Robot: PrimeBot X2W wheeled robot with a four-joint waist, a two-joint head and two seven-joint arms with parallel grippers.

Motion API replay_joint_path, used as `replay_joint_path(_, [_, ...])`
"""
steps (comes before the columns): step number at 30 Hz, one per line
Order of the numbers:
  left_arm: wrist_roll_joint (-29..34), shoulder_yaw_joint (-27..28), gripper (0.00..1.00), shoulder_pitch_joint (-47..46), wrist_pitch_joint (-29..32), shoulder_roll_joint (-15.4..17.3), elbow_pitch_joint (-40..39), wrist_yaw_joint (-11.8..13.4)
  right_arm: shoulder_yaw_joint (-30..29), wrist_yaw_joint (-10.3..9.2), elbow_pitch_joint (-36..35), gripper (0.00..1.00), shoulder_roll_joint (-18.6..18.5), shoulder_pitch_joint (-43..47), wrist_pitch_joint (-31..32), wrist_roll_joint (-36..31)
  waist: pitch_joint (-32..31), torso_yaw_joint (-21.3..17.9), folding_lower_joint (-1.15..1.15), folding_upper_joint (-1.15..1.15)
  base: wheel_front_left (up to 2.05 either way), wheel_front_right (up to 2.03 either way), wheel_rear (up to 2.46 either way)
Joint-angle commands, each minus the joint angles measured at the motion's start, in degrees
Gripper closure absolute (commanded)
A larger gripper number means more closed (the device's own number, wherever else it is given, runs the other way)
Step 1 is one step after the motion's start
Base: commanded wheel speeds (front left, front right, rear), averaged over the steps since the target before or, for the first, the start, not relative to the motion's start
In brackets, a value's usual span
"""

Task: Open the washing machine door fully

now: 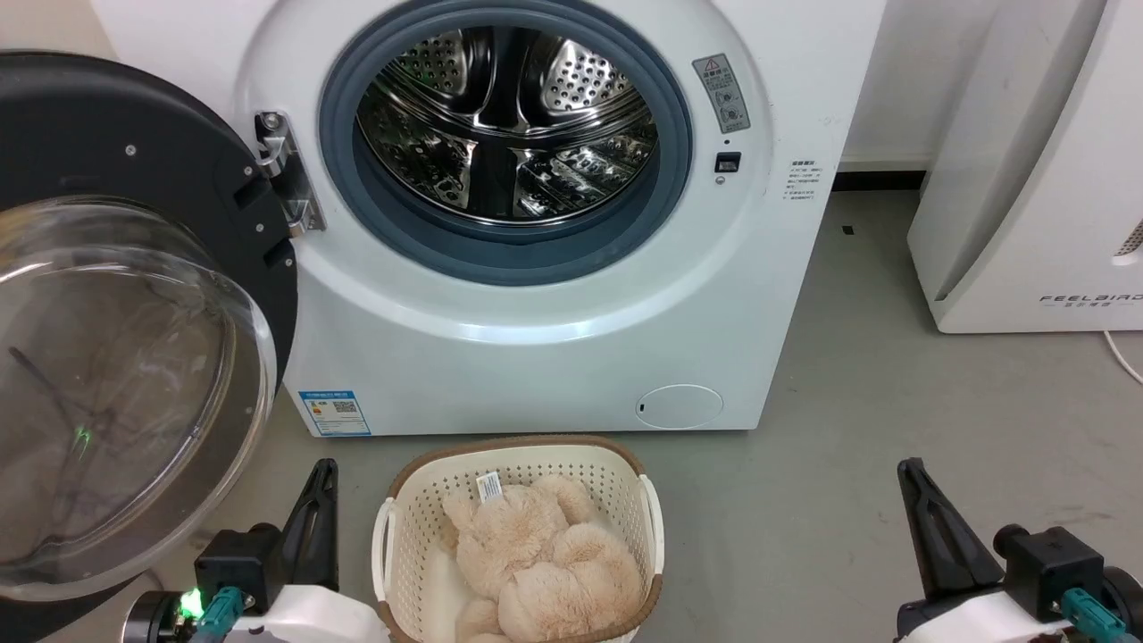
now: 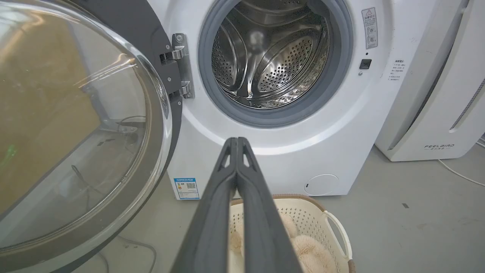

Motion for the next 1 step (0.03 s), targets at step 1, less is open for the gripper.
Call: replay_joint_path(1, [0.4,-0.2,1.00,-1.0,0.3,0.0,-0.4,0.5,0.2,0.02,0.1,1.00,0.1,-1.4,0.3,-0.1,0.0,0.0,0.00,0.00,0.00,0.00,0.00])
